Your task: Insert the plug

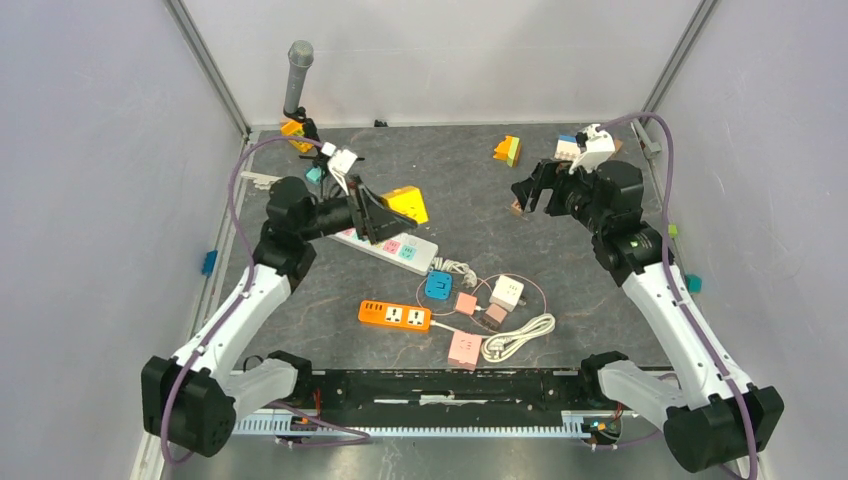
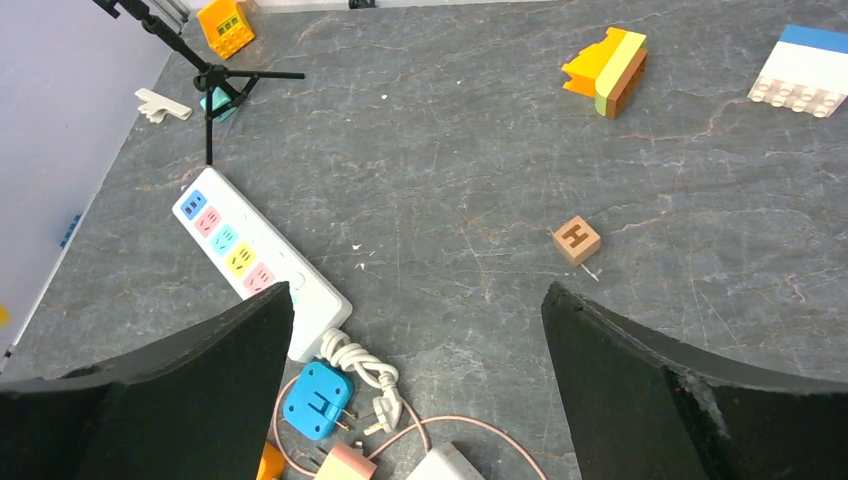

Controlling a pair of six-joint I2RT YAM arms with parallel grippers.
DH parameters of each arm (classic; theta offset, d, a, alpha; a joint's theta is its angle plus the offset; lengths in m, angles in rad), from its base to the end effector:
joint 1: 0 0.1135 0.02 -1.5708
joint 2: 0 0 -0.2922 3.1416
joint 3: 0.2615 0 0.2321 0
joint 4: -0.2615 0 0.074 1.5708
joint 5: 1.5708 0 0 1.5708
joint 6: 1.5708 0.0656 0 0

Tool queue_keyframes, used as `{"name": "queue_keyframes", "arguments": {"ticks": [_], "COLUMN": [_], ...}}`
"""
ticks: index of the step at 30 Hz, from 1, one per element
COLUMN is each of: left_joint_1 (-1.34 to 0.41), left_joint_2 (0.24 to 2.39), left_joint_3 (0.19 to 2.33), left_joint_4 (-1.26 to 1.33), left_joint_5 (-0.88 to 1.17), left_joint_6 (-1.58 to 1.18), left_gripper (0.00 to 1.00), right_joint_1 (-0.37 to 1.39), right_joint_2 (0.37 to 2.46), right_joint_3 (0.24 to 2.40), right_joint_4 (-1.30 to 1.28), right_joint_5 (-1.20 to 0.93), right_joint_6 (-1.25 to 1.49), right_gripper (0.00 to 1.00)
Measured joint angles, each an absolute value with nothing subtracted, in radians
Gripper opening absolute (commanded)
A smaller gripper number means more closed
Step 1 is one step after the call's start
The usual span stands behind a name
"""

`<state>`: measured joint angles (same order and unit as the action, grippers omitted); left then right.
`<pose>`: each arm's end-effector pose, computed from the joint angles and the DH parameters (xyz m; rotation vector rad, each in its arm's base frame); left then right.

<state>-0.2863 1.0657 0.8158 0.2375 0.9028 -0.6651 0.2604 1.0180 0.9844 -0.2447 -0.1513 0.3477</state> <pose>0.2016 -0.1130 0.3705 0.4525 1.7207 -1.4174 0.2160 0.0678 0.3765 -0.0253 1.8833 0.5606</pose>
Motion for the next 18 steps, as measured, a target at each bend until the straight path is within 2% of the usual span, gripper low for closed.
{"name": "queue_keyframes", "arguments": {"ticks": [8, 14, 18], "left_joint_1": [-0.481, -0.530, -0.537], "left_joint_2": [1.101, 1.112, 1.112], "left_joint_3": [0.816, 0.817, 0.841], "left_joint_4": [0.290, 0.275, 0.178], "left_joint_5": [0.947, 0.976, 0.967], "left_joint_6": [-0.497, -0.356, -0.240], "left_gripper": [0.02, 0.02, 0.02], "right_joint_1": [0.260, 0.260, 0.260], "right_joint_2": [1.095, 1.125, 1.137], "right_joint_3": [1.099, 1.123, 1.135], "right_joint_4": [-0.356, -0.419, -0.446], "right_joint_5": [-0.204, -0.233, -0.236], "right_joint_6": [0.363, 0.382, 0.405], "right_gripper": [0.98, 0.98, 0.98]}}
